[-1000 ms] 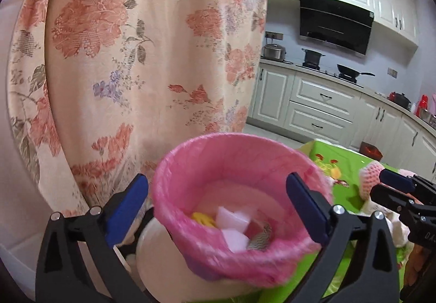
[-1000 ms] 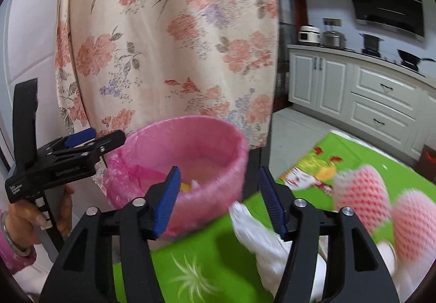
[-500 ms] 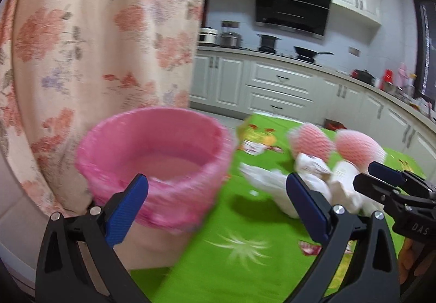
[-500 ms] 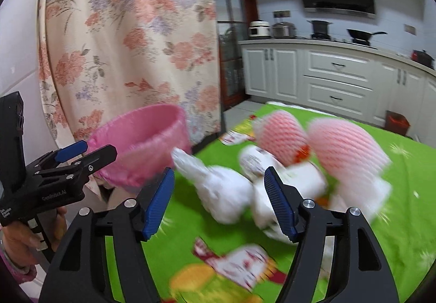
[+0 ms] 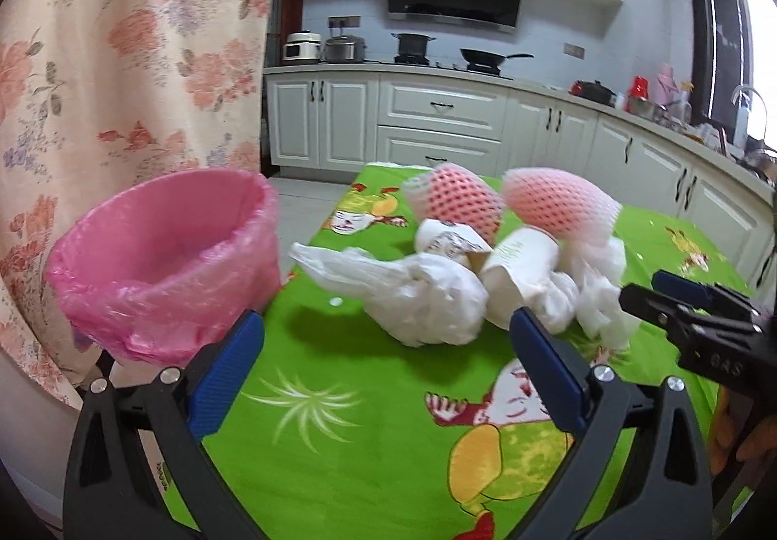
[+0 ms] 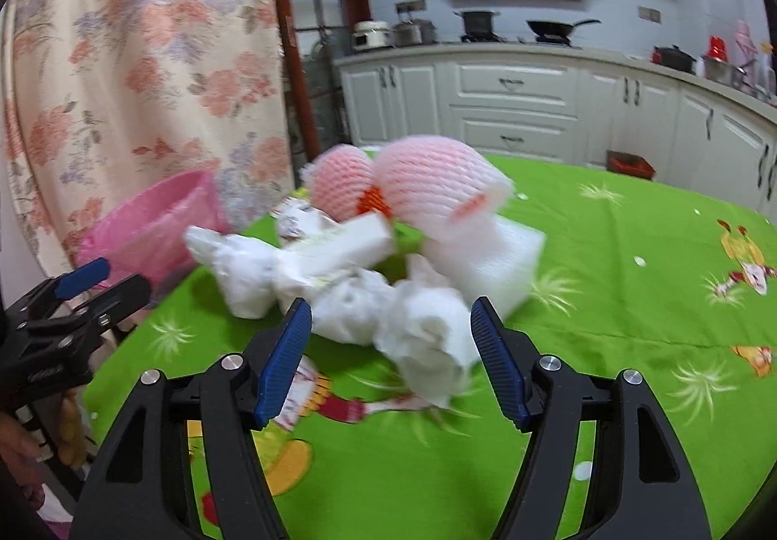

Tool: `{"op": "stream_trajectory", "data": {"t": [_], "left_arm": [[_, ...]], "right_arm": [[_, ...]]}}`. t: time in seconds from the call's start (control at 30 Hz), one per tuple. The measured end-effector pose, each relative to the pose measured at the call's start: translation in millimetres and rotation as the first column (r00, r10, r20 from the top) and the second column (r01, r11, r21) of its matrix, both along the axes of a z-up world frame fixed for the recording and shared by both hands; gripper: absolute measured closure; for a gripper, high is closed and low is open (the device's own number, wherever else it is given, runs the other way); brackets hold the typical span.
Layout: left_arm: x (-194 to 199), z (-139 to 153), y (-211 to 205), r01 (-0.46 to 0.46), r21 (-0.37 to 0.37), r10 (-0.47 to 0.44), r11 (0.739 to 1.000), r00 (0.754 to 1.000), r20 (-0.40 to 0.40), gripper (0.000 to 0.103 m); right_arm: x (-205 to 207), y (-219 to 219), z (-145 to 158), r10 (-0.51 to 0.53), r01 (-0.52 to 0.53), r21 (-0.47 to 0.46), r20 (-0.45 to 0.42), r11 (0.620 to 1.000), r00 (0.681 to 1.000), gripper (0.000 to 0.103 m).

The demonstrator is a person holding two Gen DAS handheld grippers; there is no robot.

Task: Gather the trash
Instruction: 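Move both tools back toward the trash pile on the table, then grasp a white tissue with the right tool while the left tool grasps the white paper cup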

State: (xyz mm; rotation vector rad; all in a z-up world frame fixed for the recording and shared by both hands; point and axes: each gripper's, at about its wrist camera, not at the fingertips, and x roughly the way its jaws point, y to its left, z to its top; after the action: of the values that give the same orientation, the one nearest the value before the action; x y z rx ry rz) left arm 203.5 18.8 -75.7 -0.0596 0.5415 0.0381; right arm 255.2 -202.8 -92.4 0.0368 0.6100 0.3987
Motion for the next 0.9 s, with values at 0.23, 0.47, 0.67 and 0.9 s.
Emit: {"op": "stream_trajectory", "data": {"t": [0.23, 0.47, 0.67, 0.9], "left_arm": [[-1.1, -3.4, -10.7, 0.025, 0.024, -0.025, 0.999, 1.000, -0.006, 0.005], [3.4, -7.4, -15.0, 0.034, 0.006, -0.033, 0.999, 0.999, -0.015, 0.005], [8.3, -10.7, -27.4, 0.072, 0.006, -0.072, 0.997, 0.997, -0.024, 0.005], [22.8, -17.2, -48.2, 0.119, -0.035, -0.121, 0.992, 0.991, -0.050, 0.005]], "right_arm": [[17.4, -4.9, -16.5, -0.041, 0.039, -0.033, -0.051, 0.999, 0.998, 0.038], [39.2, 0.7, -24.1, -0.073, 0.068, -0.072, -0.084, 0.995, 0.994, 0.038], [51.5, 2.6, -33.5, -0.079, 0.065, -0.098, -0.149, 0.993, 0.986, 0.047], [42.9, 0.0, -33.0, -0.042, 0.030, -0.082, -0.146, 0.996, 0.988, 0.085]]}}
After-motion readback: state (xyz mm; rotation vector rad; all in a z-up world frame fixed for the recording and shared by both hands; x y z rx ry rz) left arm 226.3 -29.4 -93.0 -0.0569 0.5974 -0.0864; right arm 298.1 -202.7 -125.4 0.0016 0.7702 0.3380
